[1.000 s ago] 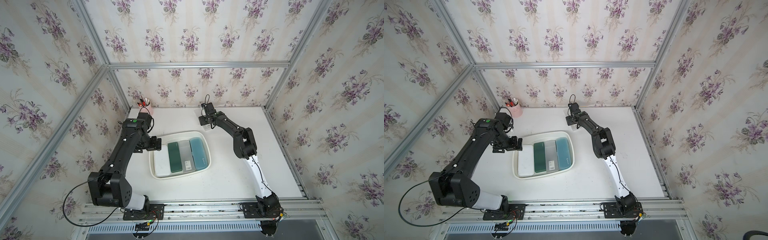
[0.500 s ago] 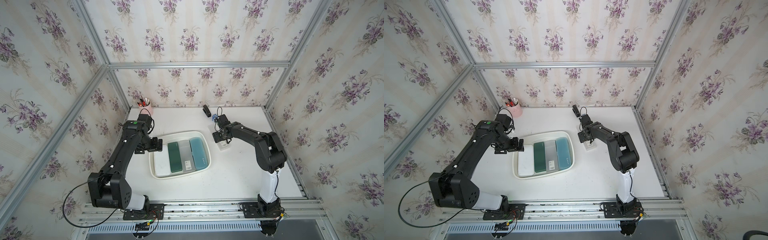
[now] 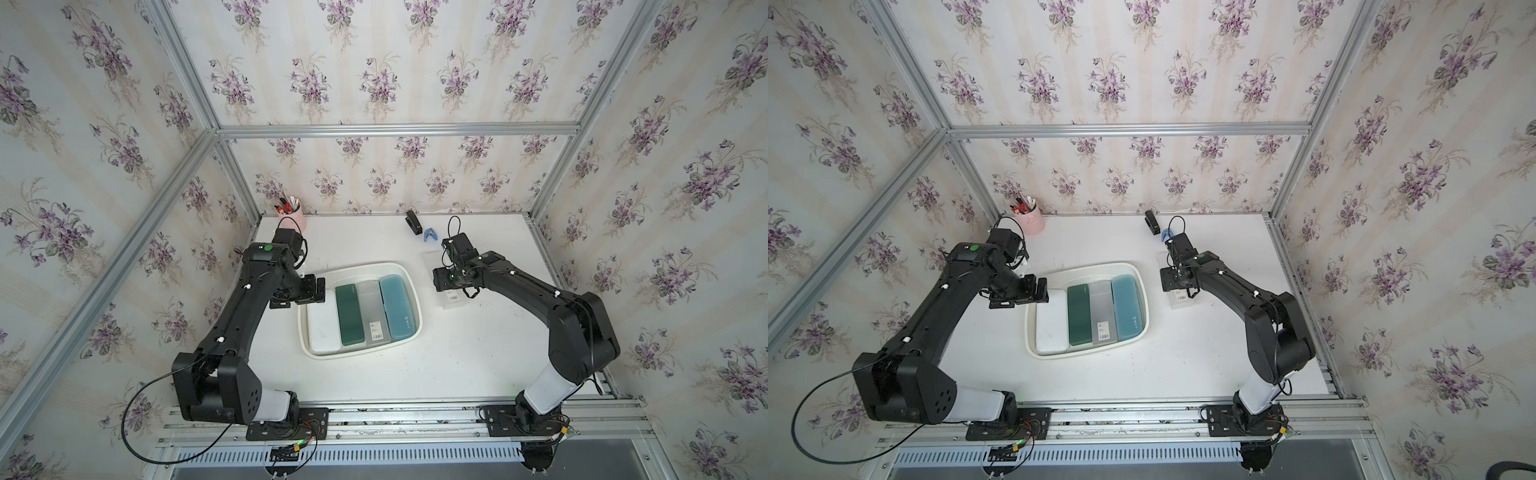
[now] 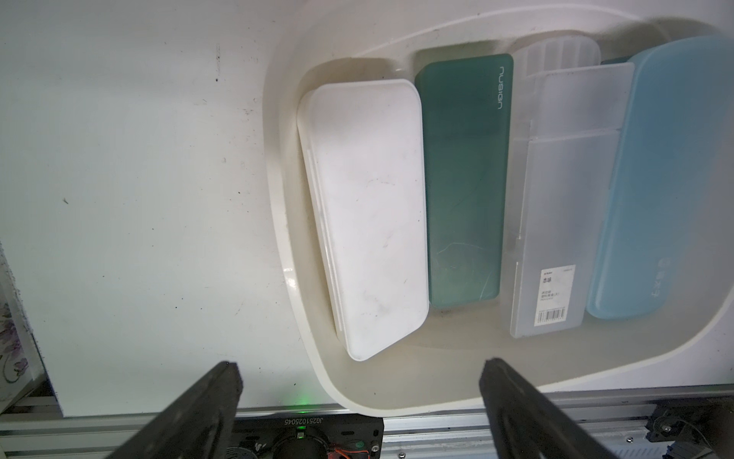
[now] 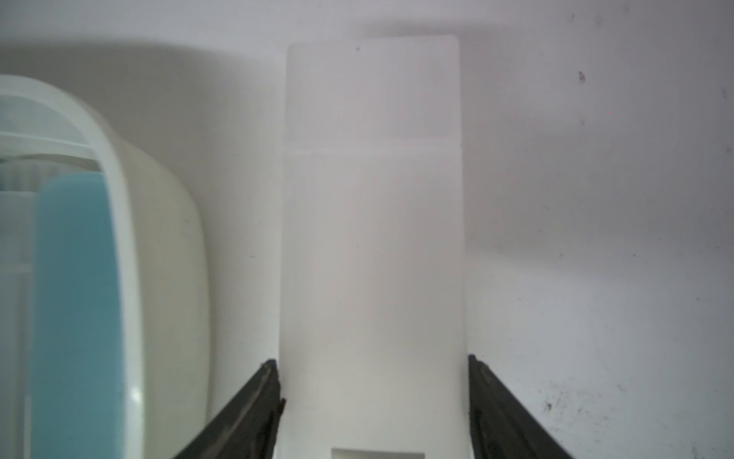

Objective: Put the pencil case into the storage box
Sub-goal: Pick up the pencil case from the center of the board, then place the pencil case at the storage box.

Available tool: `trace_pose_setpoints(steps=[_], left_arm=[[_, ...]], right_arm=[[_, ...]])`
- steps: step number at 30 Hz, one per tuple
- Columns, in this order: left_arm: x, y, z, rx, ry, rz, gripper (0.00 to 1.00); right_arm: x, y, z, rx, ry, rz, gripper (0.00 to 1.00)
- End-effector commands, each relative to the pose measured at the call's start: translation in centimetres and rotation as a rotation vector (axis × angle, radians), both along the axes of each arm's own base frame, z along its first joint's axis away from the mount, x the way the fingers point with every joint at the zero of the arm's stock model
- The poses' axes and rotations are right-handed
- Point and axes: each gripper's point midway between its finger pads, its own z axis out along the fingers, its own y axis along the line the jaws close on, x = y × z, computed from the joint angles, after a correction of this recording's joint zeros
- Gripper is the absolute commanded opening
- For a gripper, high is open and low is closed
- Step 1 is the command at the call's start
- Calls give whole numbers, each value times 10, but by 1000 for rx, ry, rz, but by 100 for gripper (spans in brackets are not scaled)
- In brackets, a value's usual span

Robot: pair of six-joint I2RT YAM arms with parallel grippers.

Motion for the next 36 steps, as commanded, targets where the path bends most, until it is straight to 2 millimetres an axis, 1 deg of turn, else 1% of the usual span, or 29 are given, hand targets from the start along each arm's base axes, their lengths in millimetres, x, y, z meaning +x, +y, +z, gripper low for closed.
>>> trace_pose_setpoints(steps=[1, 3, 6, 9, 12, 15, 17, 18, 21, 24, 27, 31, 32, 34, 36], left_arm=[[0, -1, 2, -5, -4, -7, 99], [1, -1, 3, -7, -4, -5, 99], [2, 0, 3, -2, -6, -4, 99], [2, 2, 0, 8, 1, -2, 99], [2, 2, -1, 7, 8, -1, 99], [5, 2, 0, 7, 5, 3, 99], [7, 3, 0, 8, 4, 4, 99], [8, 3, 1, 8, 4, 5, 99], [8, 5, 1, 10, 7, 9, 99], [7, 7, 1, 15, 9, 12, 99], [4, 10, -3, 16, 19, 21, 99], [-1, 13, -9, 7, 35, 36, 99], [-1, 14, -10, 9, 35, 37, 99], [-3, 15, -12, 7, 38, 43, 99], [-3, 16, -14, 6, 42, 47, 99]], right_arm=[[-8, 33, 27, 72, -17, 7, 72], [-16, 64, 44, 118, -26, 31, 72], [-30, 108, 58, 156, -17, 53, 72], [-46, 155, 60, 203, 14, 70, 72], [-62, 196, 55, 235, 51, 73, 72], [-74, 229, 49, 260, 75, 61, 72], [-81, 245, 44, 261, 80, 58, 72], [-83, 251, 42, 255, 84, 58, 72], [-90, 260, 33, 243, 107, 53, 72], [-98, 261, 24, 228, 126, 45, 72], [-107, 260, 10, 199, 149, 46, 73], [-115, 264, -3, 195, 179, 59, 80], [-116, 265, -4, 197, 182, 62, 81], [-117, 267, -7, 197, 185, 65, 88], [-116, 268, -8, 198, 183, 65, 92]])
